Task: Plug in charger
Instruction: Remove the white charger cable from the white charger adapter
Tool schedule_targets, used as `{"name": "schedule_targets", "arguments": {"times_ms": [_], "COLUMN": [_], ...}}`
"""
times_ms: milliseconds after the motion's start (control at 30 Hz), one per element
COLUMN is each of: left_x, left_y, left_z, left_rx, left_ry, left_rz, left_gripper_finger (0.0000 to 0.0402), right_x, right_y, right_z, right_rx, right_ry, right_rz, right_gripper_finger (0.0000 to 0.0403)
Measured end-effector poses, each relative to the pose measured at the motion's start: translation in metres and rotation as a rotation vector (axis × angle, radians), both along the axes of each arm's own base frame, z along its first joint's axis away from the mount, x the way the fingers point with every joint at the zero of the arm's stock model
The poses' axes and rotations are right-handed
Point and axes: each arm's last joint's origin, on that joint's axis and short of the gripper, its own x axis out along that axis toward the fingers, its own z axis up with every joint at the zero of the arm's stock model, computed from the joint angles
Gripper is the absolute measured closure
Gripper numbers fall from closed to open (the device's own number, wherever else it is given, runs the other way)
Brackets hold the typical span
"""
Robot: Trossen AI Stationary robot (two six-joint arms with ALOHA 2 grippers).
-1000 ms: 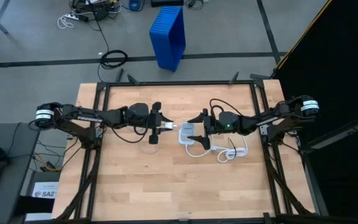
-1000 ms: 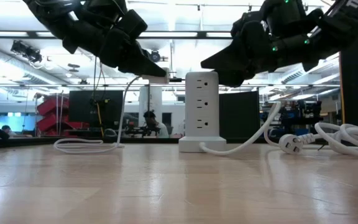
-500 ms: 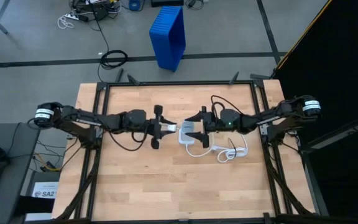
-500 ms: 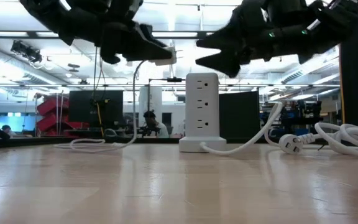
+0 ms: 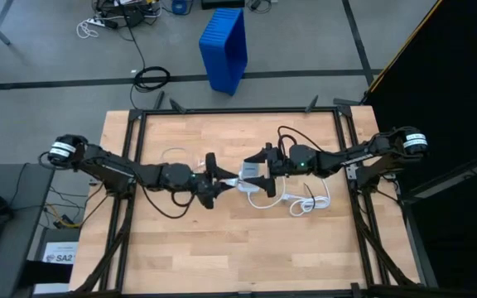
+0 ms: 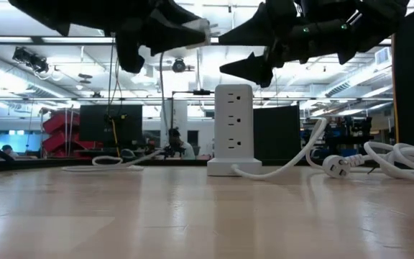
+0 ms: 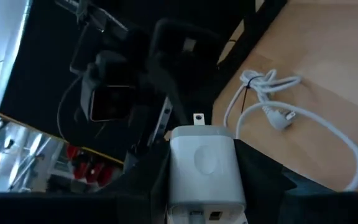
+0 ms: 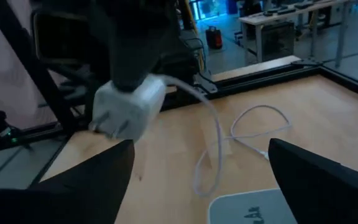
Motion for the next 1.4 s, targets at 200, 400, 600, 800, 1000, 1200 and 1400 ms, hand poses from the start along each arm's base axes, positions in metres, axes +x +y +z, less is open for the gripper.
{"name": "schedule_targets", "arguments": {"times_ms": [200,400,600,800,1000,1200,1400], "left_x": [0.012,0.008,-0.002,-0.012,-0.008,-0.002,0.012], "left_y": [-0.013,-0.026,-0.051,-0.057,-0.054,-0.051,-0.041], "left_z": [-0.016,-0.017,-0.015,-0.013,-0.013,-0.013,-0.01], "left_rx": [0.17,0.221,0.285,0.33,0.305,0.263,0.227], "left_ry": [-0.022,-0.031,-0.019,0.034,0.009,-0.028,-0.048], "left_rz": [0.122,0.241,0.311,0.566,0.456,0.307,0.299], "left_gripper_finger": [0.027,0.027,0.027,0.027,0.027,0.027,0.027], "right_x": [0.0,0.0,-0.001,-0.002,-0.004,-0.005,-0.005], "right_y": [0.013,0.018,0.022,0.039,0.053,0.052,0.051], "right_z": [0.002,0.002,-0.002,0.007,0.01,0.009,0.009], "right_rx": [-0.003,-0.01,-0.013,-0.002,-0.074,-0.075,-0.079], "right_ry": [-0.024,-0.018,0.031,-0.067,-0.097,-0.09,-0.09], "right_rz": [-0.02,-0.039,-0.003,0.073,-0.009,-0.072,-0.088], "right_gripper_finger": [0.002,0.0026,0.0026,0.0016,0.0005,0.0007,0.0008]}}
